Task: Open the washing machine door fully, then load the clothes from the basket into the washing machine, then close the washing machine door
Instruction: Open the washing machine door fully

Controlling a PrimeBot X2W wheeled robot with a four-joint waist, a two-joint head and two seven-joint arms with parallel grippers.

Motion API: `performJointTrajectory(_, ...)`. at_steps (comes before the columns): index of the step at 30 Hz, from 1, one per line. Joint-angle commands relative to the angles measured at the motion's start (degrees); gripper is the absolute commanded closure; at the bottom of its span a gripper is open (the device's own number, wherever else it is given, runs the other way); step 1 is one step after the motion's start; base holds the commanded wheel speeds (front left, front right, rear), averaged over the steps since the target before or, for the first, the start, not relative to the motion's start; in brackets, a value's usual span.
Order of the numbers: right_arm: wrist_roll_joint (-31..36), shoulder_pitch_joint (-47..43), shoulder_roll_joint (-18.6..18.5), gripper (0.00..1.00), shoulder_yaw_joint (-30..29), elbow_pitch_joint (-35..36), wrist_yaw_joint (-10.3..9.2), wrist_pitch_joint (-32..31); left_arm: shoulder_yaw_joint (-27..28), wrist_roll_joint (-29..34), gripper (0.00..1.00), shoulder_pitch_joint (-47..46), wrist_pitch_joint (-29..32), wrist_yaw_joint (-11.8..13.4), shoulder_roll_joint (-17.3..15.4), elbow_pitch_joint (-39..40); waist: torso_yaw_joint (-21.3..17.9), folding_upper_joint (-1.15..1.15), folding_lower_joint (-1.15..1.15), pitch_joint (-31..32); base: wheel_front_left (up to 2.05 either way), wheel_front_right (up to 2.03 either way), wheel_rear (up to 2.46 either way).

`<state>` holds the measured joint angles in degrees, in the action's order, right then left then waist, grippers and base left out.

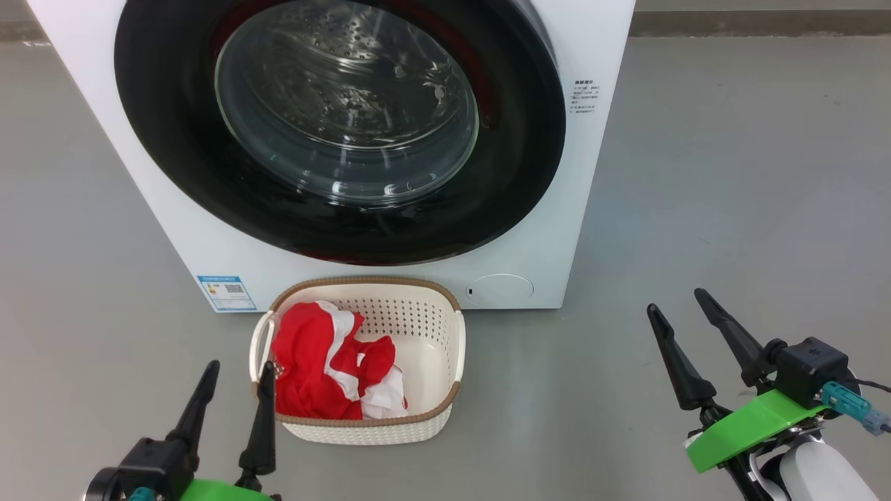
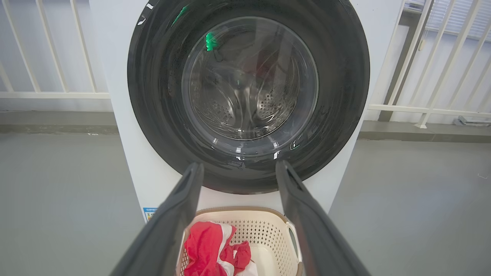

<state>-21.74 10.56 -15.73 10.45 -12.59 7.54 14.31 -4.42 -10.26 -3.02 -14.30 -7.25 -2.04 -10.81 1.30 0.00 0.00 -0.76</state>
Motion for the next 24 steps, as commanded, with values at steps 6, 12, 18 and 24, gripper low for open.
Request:
performJointTrajectory(6, 0.2, 1.28, -1.03, 0.0, 1.33, 1.23, -0.05, 0.69, 1.62, -0.32, 0.0, -1.97, -0.7, 0.0, -0.84, 1.32, -0.03, 0.0, 0.0, 0.14, 0.0, 0.0, 0.0)
performJointTrajectory(12, 0.28, 1.2, -1.12, 0.0, 1.63, 1.27, -0.05, 0.69, 1.55, -0.4, 0.0, -1.8, -0.7, -0.03, -0.84, 1.33, -0.13, 0.0, 0.0, 0.21, 0.0, 0.0, 0.0)
performJointTrajectory(18, 0.28, 1.16, -1.33, 0.0, 1.63, 1.2, -0.05, 0.69, 1.55, -0.28, 0.0, -1.64, -0.7, -0.06, -0.84, 1.46, -0.18, 0.0, 0.0, 0.29, 0.0, 0.0, 0.0)
performJointTrajectory(24, 0.37, 1.23, -1.48, 0.0, 1.79, 1.15, -0.05, 0.69, 1.84, -0.23, 0.0, -1.55, -0.7, 0.0, -0.84, 1.55, -0.16, 0.0, 0.0, 0.2, 0.0, 0.0, 0.0)
